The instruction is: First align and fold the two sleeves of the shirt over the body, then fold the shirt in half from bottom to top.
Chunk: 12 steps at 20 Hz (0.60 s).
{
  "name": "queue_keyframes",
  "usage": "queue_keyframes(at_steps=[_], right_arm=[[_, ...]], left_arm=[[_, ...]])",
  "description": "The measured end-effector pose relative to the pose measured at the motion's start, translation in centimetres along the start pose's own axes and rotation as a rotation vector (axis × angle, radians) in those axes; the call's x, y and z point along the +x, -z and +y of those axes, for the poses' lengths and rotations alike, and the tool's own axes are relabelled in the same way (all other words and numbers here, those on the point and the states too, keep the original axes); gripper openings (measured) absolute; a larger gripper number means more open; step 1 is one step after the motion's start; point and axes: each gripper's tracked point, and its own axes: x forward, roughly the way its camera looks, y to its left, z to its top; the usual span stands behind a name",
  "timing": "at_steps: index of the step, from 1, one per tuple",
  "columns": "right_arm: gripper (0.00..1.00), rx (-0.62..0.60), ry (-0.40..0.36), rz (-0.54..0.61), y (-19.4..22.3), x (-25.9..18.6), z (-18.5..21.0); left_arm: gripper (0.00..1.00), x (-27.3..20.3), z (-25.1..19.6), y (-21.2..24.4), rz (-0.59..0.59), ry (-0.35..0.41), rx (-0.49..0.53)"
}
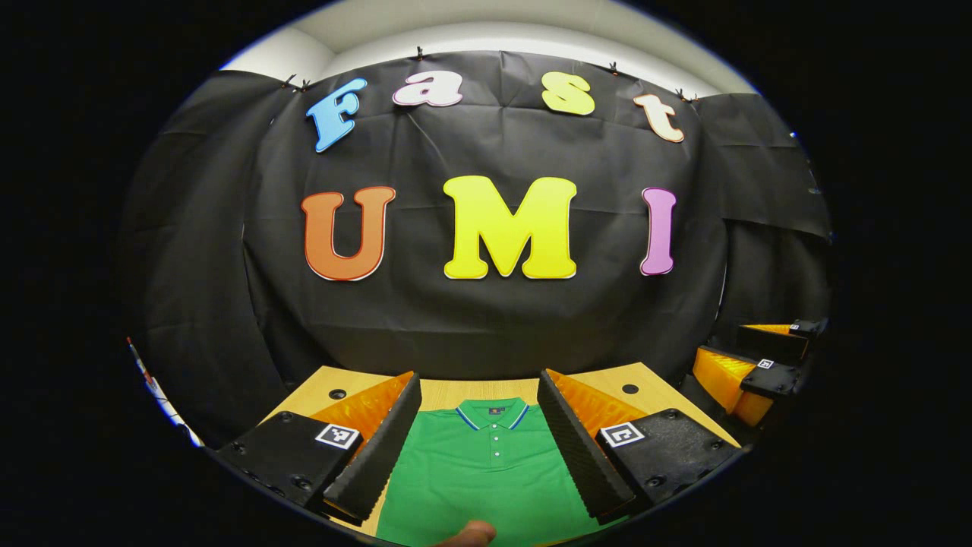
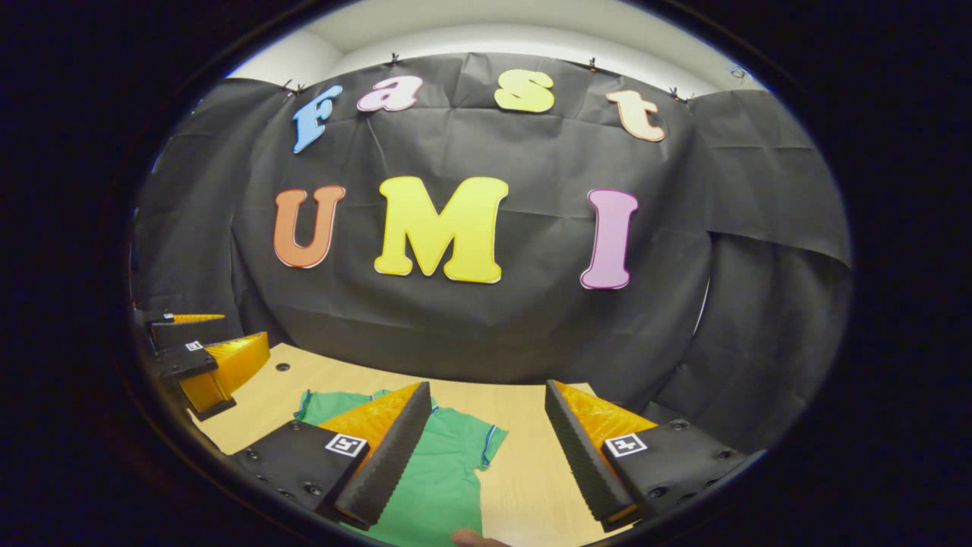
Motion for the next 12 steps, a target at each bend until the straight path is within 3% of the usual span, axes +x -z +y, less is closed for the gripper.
queue_keyframes(at_steps=[12], right_arm=[[0.98,0.001,0.022,0.261,11.0,12.2,-0.9]], left_arm=[[0.99,1.7,2.1,2.5,0.036,-0.04,0.006]])
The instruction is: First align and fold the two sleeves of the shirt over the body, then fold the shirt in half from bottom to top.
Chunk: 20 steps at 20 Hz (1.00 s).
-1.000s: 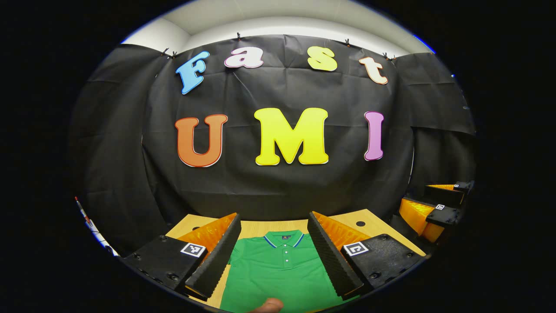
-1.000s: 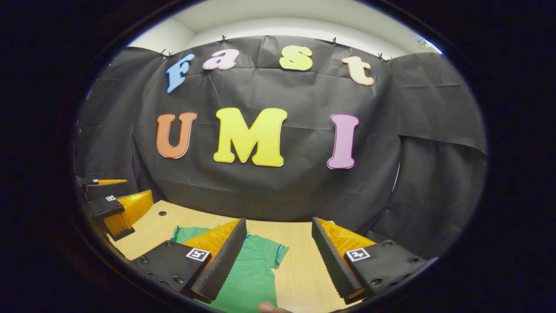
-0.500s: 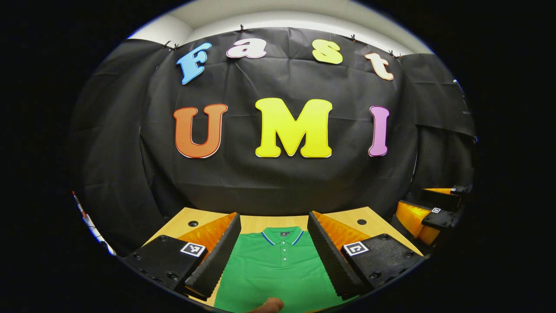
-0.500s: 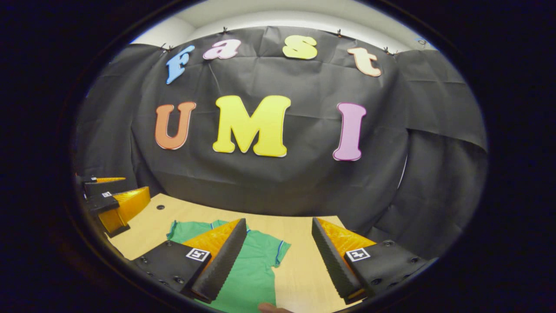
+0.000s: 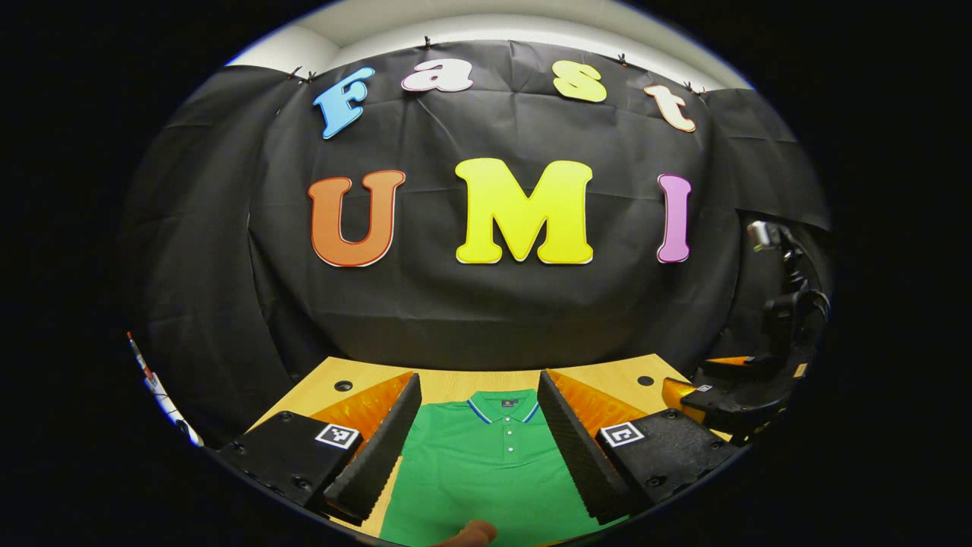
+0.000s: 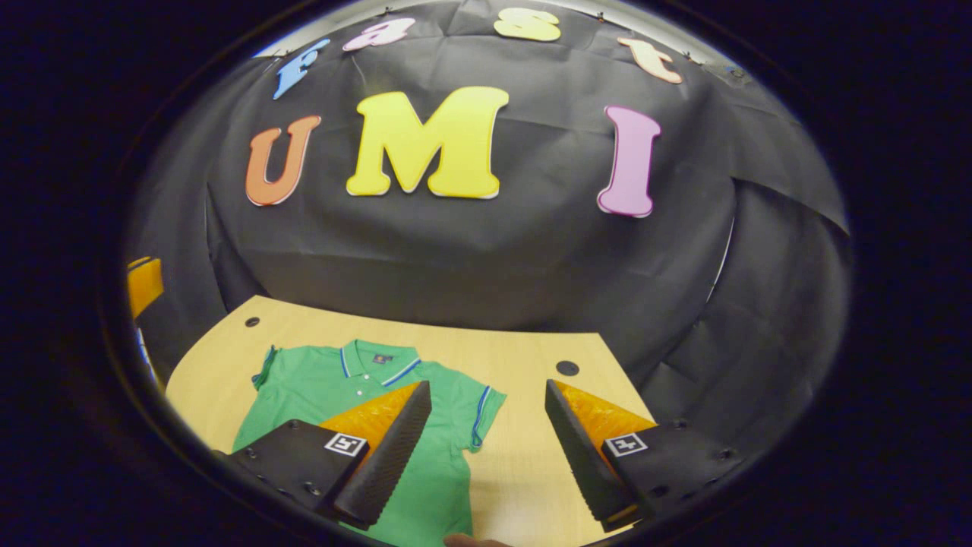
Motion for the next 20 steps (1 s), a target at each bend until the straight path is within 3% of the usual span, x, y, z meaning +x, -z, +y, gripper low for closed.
queue_keyframes(at_steps=[5,11,18,20], right_arm=[[0.98,0.015,-0.002,0.166,4.8,7.4,0.4],[0.98,0.033,0.054,0.323,10.0,15.5,-0.3],[0.97,0.081,0.095,0.41,13.1,19.3,-0.7],[0.89,0.111,0.113,0.438,14.1,19.9,-1.1]], left_arm=[[0.99,0.2,1.1,0.2,0.02,-0.049,0.015],[0.99,-0.9,2.6,1.0,0.039,-0.112,0.069],[0.99,-2.3,3.6,2.5,0.079,-0.161,0.07],[0.99,-2.5,4.2,2.9,0.091,-0.191,0.091]])
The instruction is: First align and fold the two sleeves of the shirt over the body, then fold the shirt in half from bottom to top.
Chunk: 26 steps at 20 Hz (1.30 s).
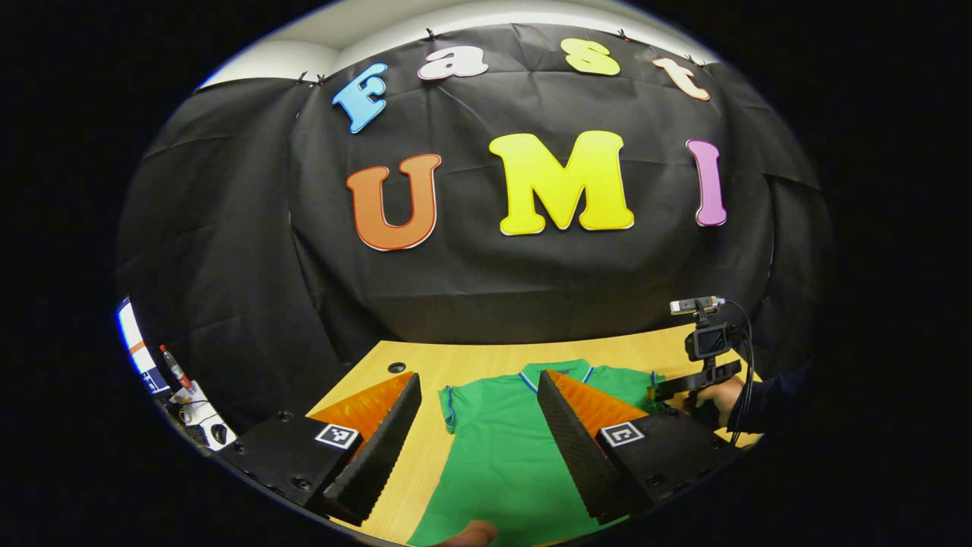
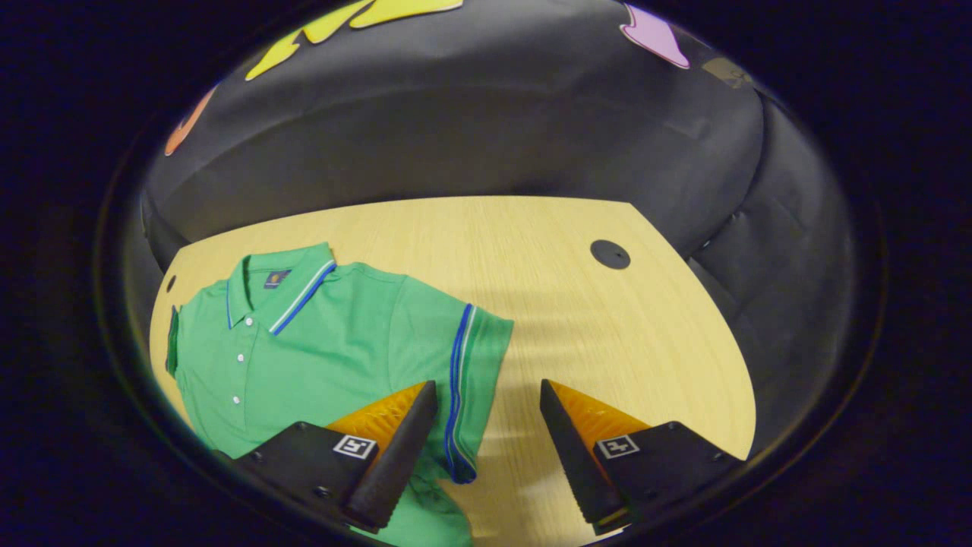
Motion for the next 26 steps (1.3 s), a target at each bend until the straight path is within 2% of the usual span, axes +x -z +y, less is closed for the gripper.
queue_keyframes(at_steps=[1,2,4,6,8,10,11,13,19,26], right_arm=[[0.86,0.019,0.003,0.017,0.3,0.4,-0.3],[0.77,0.034,-0.002,0.031,0.6,0.4,-0.3],[0.69,0.066,-0.023,0.043,0.8,0.5,-0.1],[0.54,0.063,-0.027,0.045,0.9,0.5,-0.3],[0.43,0.055,-0.038,0.044,0.8,0.4,0.0],[0.15,0.057,-0.038,0.05,0.8,0.4,0.2],[0.14,0.05,-0.038,0.045,0.7,0.5,0.2],[0.07,0.038,-0.036,0.046,0.7,0.5,0.1],[0.03,-0.007,-0.035,-0.026,-1.8,-1.3,0.4],[0.03,-0.05,-0.086,-0.095,-4.5,-4.4,5.3]], left_arm=[[0.99,-0.1,0.0,0.2,0.003,-0.005,0.004],[0.99,-0.2,0.0,0.2,0.005,-0.005,0.003],[0.99,-0.5,-0.4,0.5,0.014,-0.001,0.0],[0.99,-0.7,-0.5,1.0,0.026,-0.004,0.005],[1.0,-1.0,-0.6,1.7,0.044,-0.006,-0.001],[1.0,-1.2,-0.6,2.0,0.055,-0.01,-0.007],[1.0,-1.3,-0.6,2.0,0.058,-0.012,-0.007],[1.0,-1.4,-0.6,2.1,0.06,-0.015,-0.005],[1.0,-1.7,-0.1,2.3,0.063,-0.023,-0.007],[1.0,-2.4,1.1,2.2,0.049,-0.04,-0.033]])
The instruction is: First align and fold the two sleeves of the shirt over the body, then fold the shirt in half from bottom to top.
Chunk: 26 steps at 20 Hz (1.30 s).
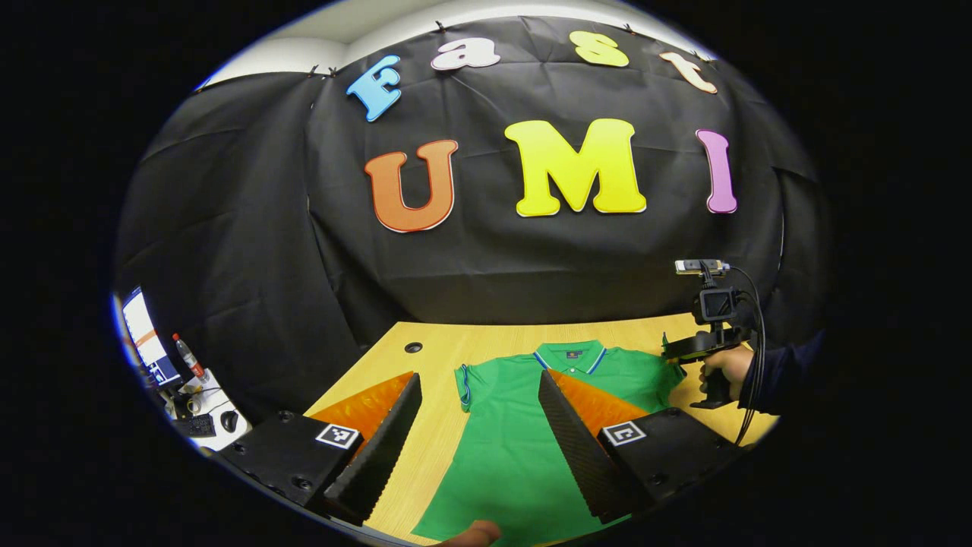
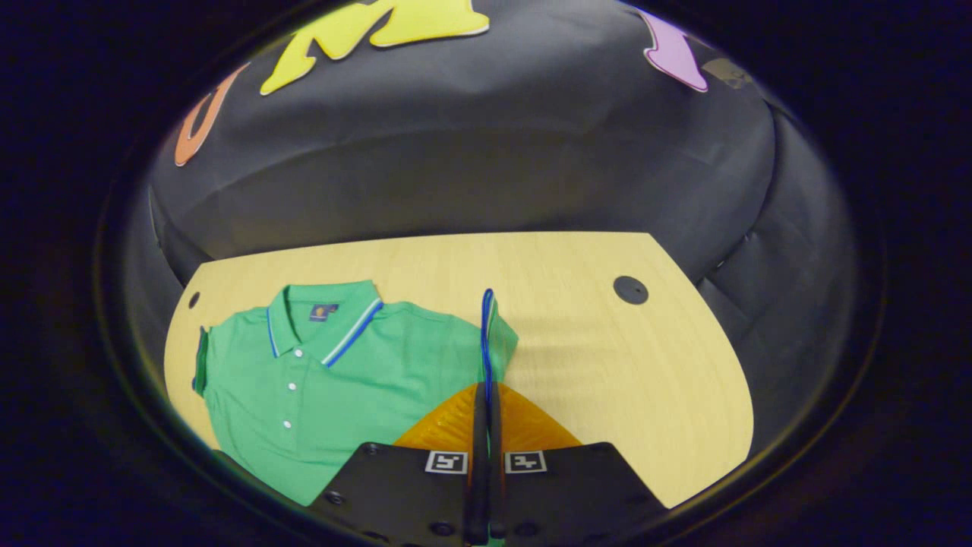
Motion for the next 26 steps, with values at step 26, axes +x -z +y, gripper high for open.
queue_keyframes(at_steps=[26], right_arm=[[0.37,-0.244,-0.274,0.103,8.3,-2.0,21.5]], left_arm=[[1.0,-1.9,9.8,5.2,0.062,-0.149,-0.071]])
